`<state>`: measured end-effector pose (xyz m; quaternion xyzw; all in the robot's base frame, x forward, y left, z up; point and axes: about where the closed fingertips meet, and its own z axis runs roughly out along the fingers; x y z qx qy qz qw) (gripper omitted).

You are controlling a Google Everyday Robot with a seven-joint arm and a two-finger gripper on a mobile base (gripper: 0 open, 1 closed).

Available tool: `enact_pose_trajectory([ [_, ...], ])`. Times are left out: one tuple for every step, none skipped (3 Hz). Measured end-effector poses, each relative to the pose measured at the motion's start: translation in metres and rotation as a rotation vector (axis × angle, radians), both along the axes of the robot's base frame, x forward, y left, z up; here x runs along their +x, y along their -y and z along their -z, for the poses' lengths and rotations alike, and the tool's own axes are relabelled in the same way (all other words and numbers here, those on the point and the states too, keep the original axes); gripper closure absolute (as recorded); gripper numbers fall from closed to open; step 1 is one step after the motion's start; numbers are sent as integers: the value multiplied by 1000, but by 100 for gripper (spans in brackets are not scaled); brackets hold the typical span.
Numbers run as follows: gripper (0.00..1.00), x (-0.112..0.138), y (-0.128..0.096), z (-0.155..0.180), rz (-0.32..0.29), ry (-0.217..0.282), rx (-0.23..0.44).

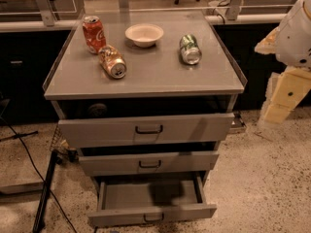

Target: Close bottom drawer

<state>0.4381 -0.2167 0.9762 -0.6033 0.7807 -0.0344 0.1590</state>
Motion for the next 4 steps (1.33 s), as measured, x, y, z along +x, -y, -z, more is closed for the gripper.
enact_pose_trajectory([
  [35, -1, -1, 3, 3, 11, 5],
  [58, -6, -3, 24, 3, 33, 26],
  [81, -10, -8, 66, 9, 36, 91],
  [100, -18, -16, 122, 31, 15, 184],
])
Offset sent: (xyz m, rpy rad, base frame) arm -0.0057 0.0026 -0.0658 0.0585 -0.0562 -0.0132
